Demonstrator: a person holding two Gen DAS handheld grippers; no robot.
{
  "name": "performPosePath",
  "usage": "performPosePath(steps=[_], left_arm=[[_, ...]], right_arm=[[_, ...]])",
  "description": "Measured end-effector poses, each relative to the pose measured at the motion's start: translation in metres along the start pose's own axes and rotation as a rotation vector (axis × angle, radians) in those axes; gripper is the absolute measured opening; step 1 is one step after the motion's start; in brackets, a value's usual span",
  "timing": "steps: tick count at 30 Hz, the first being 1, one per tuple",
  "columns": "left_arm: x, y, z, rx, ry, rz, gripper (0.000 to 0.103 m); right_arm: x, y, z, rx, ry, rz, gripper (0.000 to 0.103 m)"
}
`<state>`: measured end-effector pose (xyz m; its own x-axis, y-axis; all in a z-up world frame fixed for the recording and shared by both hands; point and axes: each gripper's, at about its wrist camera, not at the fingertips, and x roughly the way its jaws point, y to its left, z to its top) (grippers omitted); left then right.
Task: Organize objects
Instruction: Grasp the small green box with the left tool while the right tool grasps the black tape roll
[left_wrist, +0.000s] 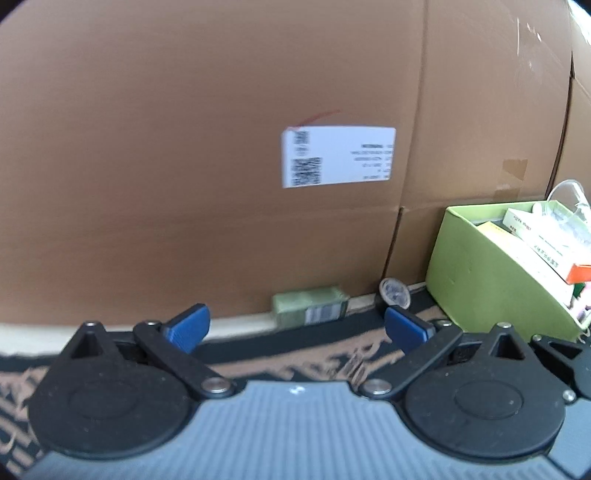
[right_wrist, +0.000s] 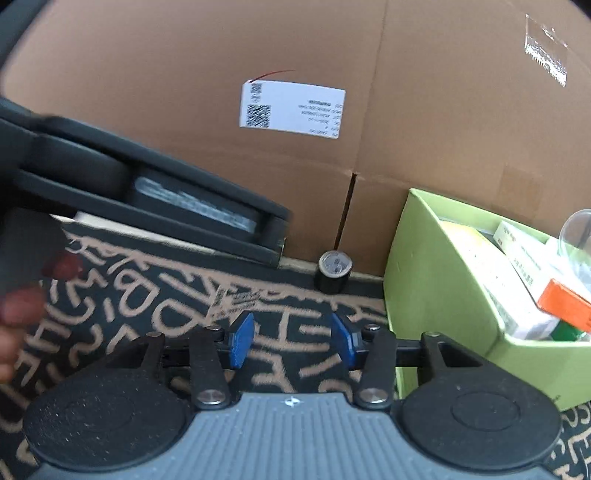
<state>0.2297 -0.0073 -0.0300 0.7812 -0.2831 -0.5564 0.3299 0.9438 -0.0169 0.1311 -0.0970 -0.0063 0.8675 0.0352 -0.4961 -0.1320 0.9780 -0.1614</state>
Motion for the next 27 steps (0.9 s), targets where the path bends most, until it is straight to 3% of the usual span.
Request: performPosePath(steps=[4, 10, 12, 17, 25, 26, 27], left_arm=[[0.034, -0.008, 0.004, 0.023, 0.04, -0.016, 0.099], [0.069, -0.005, 0.002, -0.037, 0.121, -0.052, 0.071], [0.067, -0.003, 0.001, -0.043, 0.112, -0.065, 0.063], [0.055, 0.01, -0.006, -0.01, 0.112, -0.032, 0.063], [0.03, 0.055, -0.016, -0.147, 0.125, -0.062, 0.064], [0.029, 0.057, -0.018, -0.153, 0.125, -0.054, 0.064], [0.029, 0.058, -0.02, -0.155, 0.127, -0.044, 0.064]], right_arm=[[0.015, -0.006, 0.003, 0.013, 0.046, 0.006, 0.05], [0.03, -0.007, 0.01, 0.008, 0.048, -0.014, 0.05], [0.036, -0.008, 0.013, 0.019, 0.052, -0.022, 0.05], [0.054, -0.014, 0.021, 0.093, 0.077, -0.017, 0.05], [0.071, -0.023, 0.028, 0.19, 0.098, -0.015, 0.051], [0.072, -0.025, 0.028, 0.204, 0.098, -0.007, 0.048], [0.071, -0.026, 0.028, 0.202, 0.094, -0.003, 0.033]])
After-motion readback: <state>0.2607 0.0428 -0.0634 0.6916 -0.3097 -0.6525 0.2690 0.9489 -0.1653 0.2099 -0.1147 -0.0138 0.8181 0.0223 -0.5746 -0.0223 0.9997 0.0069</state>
